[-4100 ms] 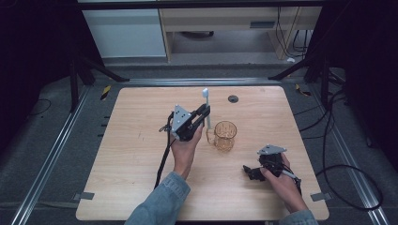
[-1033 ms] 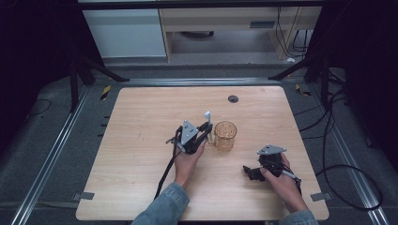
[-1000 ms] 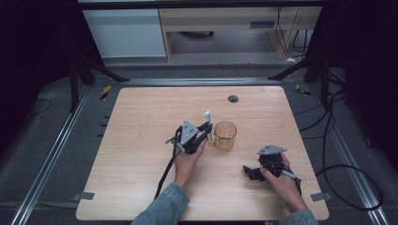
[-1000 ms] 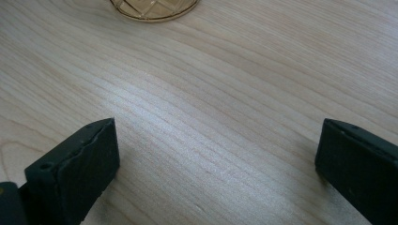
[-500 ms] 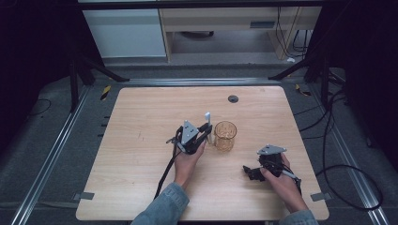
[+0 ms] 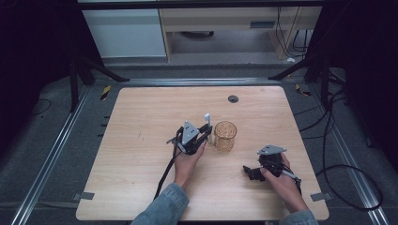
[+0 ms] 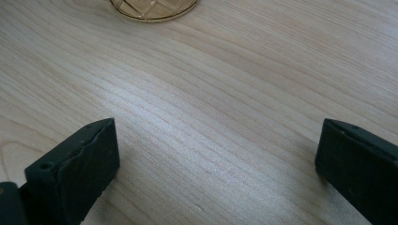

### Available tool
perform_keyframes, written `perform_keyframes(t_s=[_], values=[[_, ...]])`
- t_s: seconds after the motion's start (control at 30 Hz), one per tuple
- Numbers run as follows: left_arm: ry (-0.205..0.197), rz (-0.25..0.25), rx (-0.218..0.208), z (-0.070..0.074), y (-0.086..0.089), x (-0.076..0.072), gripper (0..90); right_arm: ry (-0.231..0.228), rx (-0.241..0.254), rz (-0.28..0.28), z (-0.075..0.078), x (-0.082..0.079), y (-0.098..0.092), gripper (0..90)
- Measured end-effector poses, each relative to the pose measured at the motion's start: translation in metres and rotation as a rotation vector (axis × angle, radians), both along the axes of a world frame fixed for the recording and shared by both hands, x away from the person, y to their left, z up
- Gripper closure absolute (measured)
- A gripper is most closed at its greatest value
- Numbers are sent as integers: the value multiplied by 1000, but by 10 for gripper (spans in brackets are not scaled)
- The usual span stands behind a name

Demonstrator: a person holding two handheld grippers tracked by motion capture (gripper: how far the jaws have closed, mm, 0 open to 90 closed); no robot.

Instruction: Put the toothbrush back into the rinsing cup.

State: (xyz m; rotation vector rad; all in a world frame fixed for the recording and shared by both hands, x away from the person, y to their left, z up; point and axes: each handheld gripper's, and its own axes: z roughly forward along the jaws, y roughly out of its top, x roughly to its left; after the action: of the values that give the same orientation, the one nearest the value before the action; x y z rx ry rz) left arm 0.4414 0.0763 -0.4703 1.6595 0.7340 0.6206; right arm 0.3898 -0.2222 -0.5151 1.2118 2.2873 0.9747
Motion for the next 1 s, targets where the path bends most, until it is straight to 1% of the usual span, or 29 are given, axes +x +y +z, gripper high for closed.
perform_keyframes(t_s=[0.2,0.63,0.73,1.0], values=[[-5,4,-2,1,1,0,772,-1,1,0,0,0,0,4],[-2,6,1,2,3,0,750,0,0,0,0,0,0,4],[2,6,6,2,3,0,731,0,0,0,0,0,0,4],[8,2,20,5,9,-3,636,0,0,0,0,0,0,4]])
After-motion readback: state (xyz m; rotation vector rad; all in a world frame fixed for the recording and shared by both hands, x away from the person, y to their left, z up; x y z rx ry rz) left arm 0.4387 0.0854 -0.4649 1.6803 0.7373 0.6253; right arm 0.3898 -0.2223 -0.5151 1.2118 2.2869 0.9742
